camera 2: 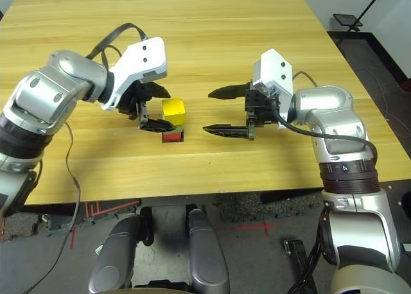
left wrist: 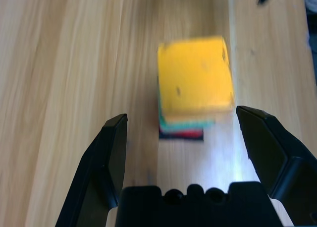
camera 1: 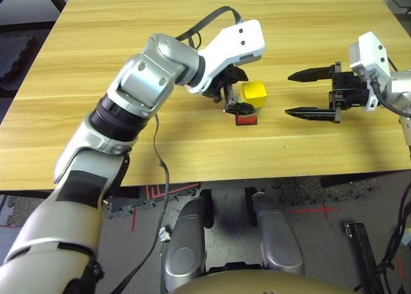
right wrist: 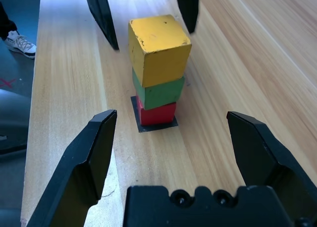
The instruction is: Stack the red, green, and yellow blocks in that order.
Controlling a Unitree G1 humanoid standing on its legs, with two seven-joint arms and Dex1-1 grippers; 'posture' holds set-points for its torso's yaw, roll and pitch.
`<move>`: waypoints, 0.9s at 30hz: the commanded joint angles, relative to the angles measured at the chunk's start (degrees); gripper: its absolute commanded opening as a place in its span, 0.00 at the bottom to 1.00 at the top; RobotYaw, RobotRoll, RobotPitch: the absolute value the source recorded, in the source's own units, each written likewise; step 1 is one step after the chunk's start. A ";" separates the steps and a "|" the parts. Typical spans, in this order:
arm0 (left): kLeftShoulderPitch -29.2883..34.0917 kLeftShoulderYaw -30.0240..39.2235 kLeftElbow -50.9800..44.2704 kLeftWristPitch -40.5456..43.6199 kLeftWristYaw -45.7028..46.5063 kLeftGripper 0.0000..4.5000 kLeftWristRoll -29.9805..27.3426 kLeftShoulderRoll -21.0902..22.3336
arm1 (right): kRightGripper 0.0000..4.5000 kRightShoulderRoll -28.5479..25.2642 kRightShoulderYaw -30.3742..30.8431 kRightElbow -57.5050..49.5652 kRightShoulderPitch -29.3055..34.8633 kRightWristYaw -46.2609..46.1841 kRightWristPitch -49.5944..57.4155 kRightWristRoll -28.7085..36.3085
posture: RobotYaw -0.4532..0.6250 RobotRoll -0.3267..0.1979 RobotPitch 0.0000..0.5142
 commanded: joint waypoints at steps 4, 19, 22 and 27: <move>0.30 0.37 -3.99 3.07 -5.93 1.00 -2.05 8.34 | 1.00 -1.23 -0.55 2.48 -1.02 1.21 -1.34 -0.34 | 0.66 0.86 0.49; 8.39 24.85 24.03 -14.34 31.86 1.00 6.95 4.22 | 1.00 0.68 -7.92 37.72 -18.61 -24.83 -19.89 -10.34 | 0.68 0.82 0.50; 12.19 36.36 23.38 -20.56 46.58 1.00 6.58 -0.59 | 1.00 2.77 -11.21 45.31 -22.69 -40.55 -25.70 -12.40 | 0.69 0.81 0.52; 23.24 44.75 12.40 -27.66 63.07 1.00 9.18 -7.37 | 1.00 4.20 -16.24 49.73 -23.81 -55.32 -29.94 -11.79 | 0.69 0.82 0.55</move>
